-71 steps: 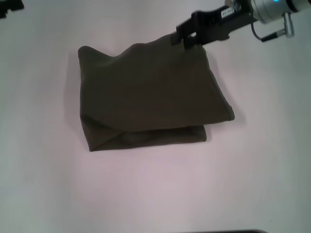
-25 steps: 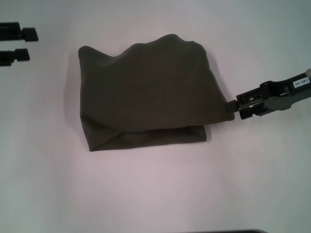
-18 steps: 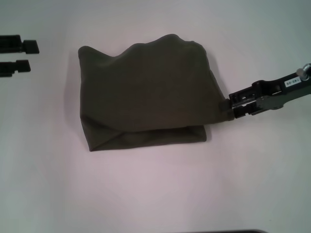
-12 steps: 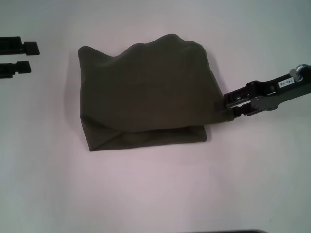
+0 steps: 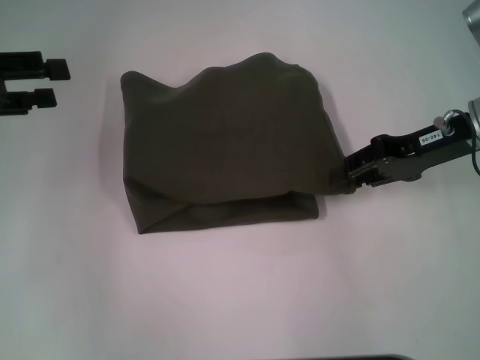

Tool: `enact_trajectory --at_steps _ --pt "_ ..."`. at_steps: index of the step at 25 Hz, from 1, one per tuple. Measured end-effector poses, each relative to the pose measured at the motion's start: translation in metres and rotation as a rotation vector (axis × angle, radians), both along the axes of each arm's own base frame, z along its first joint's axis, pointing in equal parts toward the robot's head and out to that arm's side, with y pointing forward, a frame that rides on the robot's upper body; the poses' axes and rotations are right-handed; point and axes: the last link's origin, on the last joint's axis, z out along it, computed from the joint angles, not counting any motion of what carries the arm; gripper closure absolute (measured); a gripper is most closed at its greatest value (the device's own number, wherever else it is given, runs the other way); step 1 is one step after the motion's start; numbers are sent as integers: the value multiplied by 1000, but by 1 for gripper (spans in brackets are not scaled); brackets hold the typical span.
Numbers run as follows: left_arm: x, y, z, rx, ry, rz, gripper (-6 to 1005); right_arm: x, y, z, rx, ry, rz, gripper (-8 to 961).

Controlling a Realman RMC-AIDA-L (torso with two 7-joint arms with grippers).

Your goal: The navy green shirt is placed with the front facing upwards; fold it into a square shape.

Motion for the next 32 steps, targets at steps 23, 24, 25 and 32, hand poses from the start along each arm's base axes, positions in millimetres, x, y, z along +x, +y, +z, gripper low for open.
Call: enact_trajectory --at_steps 23,24,25,32 --pt "1 2 -1 1 -2 1 309 9 -8 2 -67 -72 -14 897" --pt "1 2 -1 1 -2 1 309 9 -8 2 -65 -71 -15 891" --pt "1 2 -1 1 -2 1 309 9 -8 2 -63 -66 -19 886" --pt "1 2 0 2 -1 1 309 5 -7 17 -52 -2 -34 846"
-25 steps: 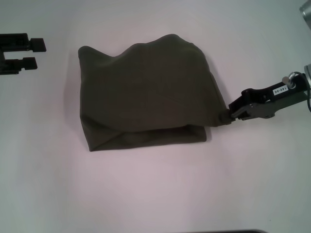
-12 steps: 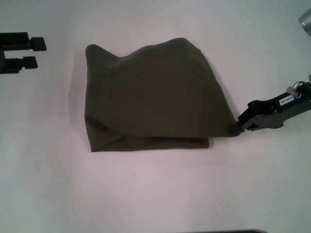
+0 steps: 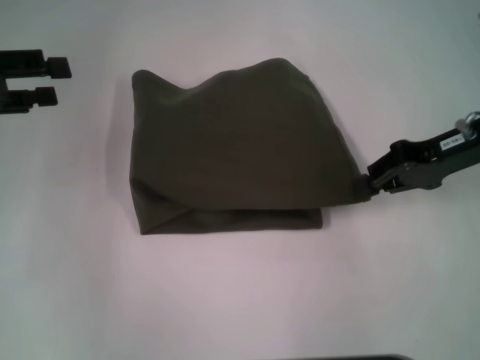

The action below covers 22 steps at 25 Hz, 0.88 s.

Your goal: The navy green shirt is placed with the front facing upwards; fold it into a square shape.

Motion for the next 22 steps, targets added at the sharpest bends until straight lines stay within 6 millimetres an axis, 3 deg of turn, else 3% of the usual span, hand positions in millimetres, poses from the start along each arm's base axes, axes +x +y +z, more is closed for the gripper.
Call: enact_trajectory --at_steps 2,12,14,17,19,22 --pt "0 0 0 2 1 0 308 -1 0 7 4 21 1 835" --pt "6 5 1 0 15 -24 309 1 8 73 178 117 -3 408" --pt "9 7 0 -5 21 -40 309 -3 12 81 222 153 27 400" --pt "15 9 -4 -21 44 -73 308 -15 15 83 279 228 132 388" --pt "17 12 -5 -23 56 -81 308 -28 18 76 372 311 309 380" --pt "18 15 -5 -14 58 -73 308 -32 20 68 439 345 404 368"
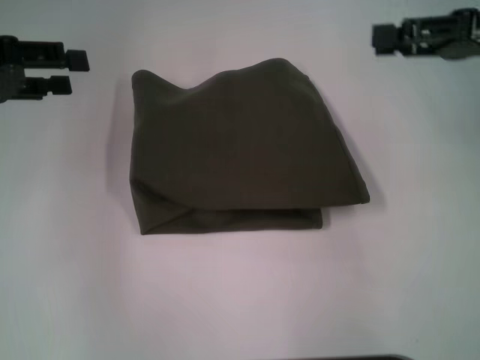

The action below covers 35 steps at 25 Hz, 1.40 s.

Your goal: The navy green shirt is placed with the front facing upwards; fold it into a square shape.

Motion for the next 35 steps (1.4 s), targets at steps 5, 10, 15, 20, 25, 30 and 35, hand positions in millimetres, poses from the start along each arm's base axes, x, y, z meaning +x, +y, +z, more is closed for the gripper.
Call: enact_trajectory --at_steps 5,10,15,20,25,30,35 --pt "6 3 -3 -2 -4 -14 309 5 7 -8 84 -29 26 348" --pt "15 9 -8 32 10 -41 309 16 -3 -13 147 -74 113 221" --pt "21 15 -30 36 42 -39 308 32 -18 -19 206 -123 177 88" --pt "25 24 -50 41 100 1 309 49 -25 -18 277 -192 150 88" --pt "29 40 -64 40 130 74 308 55 -29 -16 306 -188 119 88" --pt "17 49 -81 58 186 183 308 54 -31 -21 302 -178 116 88" --pt "12 51 -89 70 212 207 309 54 -32 -21 301 -172 115 88"
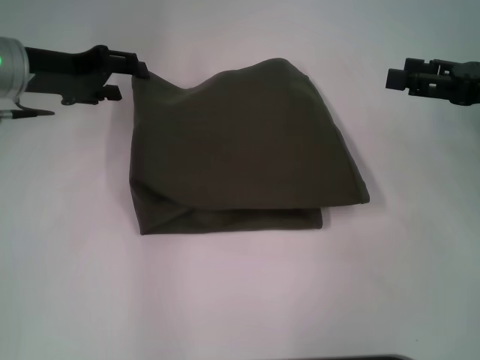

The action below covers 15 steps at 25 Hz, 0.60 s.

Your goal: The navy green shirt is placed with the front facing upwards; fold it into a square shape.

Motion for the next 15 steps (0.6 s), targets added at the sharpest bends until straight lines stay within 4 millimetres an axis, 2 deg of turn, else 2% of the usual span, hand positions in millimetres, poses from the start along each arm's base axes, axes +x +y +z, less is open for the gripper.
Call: enact_trajectory --at_steps 15 --pt "5 11 -21 2 69 -23 333 -1 -2 -7 -16 10 -1 89"
